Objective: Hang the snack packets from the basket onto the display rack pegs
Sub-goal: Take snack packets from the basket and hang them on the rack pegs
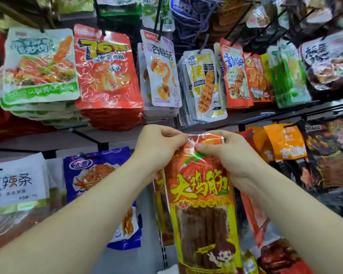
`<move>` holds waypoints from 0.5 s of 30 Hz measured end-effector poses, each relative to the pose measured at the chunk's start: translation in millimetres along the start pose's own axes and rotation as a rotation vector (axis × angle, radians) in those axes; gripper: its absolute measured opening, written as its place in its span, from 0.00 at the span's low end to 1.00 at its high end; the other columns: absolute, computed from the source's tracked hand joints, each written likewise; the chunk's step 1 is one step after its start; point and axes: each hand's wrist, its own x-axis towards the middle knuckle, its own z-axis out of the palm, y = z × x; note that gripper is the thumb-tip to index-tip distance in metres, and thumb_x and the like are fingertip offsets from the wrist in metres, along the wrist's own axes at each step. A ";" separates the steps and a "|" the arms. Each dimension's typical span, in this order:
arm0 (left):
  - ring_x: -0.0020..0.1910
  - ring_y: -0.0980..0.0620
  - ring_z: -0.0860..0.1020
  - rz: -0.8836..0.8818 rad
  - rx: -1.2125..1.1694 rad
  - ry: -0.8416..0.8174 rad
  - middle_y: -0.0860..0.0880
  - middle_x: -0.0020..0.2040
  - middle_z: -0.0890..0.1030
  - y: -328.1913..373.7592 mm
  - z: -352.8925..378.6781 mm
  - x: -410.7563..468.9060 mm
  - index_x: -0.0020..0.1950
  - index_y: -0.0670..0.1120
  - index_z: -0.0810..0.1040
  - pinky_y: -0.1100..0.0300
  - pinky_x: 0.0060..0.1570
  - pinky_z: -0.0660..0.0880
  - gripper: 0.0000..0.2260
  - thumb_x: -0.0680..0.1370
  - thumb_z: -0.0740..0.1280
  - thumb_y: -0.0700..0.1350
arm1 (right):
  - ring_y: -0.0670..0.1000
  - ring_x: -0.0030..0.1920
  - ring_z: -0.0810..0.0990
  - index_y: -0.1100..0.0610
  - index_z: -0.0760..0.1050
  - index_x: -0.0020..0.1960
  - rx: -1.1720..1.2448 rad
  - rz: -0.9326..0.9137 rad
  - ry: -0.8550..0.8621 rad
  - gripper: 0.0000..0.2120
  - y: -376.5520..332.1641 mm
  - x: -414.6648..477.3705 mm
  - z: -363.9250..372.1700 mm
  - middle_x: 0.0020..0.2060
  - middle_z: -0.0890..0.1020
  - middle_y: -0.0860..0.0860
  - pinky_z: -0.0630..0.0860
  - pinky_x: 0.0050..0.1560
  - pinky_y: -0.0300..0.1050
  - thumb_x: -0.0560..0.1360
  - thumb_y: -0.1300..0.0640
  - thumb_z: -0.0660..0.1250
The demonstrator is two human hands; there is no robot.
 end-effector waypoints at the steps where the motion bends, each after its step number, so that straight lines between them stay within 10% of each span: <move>1: 0.38 0.53 0.82 -0.008 0.005 -0.004 0.50 0.36 0.85 -1.2 -0.3 -0.6 0.37 0.49 0.85 0.56 0.43 0.79 0.05 0.73 0.74 0.44 | 0.56 0.35 0.83 0.59 0.79 0.50 -0.015 0.007 0.002 0.13 0.8 1.8 0.6 0.36 0.84 0.57 0.82 0.38 0.51 0.68 0.70 0.74; 15: 0.33 0.58 0.80 -0.022 0.057 0.017 0.53 0.34 0.84 -2.3 1.4 5.5 0.35 0.51 0.83 0.62 0.37 0.78 0.07 0.73 0.74 0.45 | 0.56 0.36 0.82 0.57 0.79 0.49 -0.053 0.010 0.033 0.08 2.6 15.9 -0.9 0.42 0.83 0.59 0.80 0.39 0.48 0.72 0.64 0.73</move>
